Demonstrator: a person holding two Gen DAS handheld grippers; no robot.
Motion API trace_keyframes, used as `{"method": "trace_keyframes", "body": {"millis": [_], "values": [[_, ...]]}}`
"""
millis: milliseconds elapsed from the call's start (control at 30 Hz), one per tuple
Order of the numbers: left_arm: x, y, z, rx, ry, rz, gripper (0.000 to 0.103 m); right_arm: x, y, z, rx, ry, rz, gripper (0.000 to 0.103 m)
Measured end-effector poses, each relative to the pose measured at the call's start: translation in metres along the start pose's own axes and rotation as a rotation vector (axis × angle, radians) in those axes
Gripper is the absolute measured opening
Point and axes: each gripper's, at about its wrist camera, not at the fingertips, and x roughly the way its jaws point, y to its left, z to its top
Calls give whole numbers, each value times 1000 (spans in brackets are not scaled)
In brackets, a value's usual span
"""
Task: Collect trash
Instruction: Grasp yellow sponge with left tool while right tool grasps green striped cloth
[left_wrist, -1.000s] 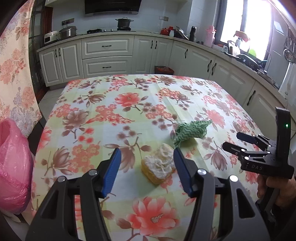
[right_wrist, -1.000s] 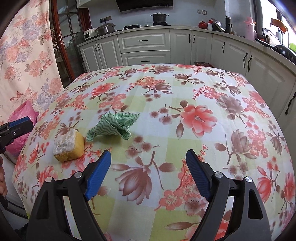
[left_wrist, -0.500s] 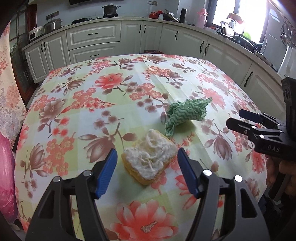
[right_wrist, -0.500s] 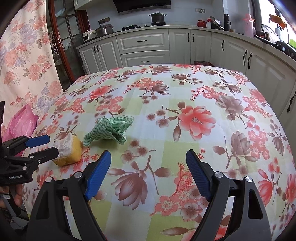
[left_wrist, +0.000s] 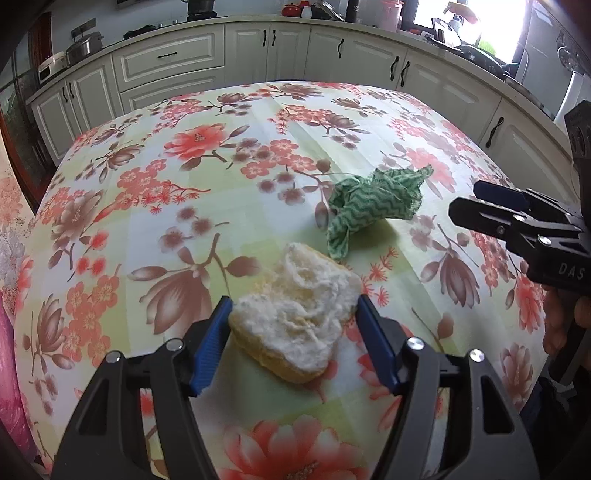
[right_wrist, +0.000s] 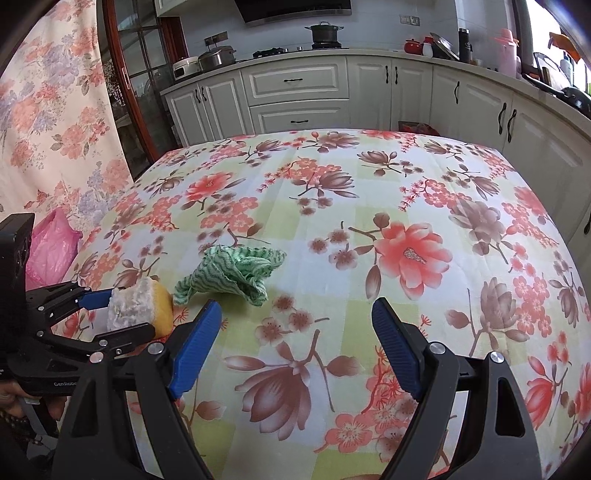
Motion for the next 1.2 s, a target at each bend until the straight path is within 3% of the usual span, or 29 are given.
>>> {"method": "trace_keyframes", "body": {"millis": [233,800,1033,1200], "values": [[-3,7,5,-11,-14,9,53,10,8,9,-17,6,10,79],[-34,41,13,-101,-93,61,53,55,42,30,-60,53,33,79],[-45,50,12,-123,-116,64,53,66,52,24,-83,94,65,49],[-53,53,10,-131,-134,66,53,59,59,23,-96,83,61,44]]}}
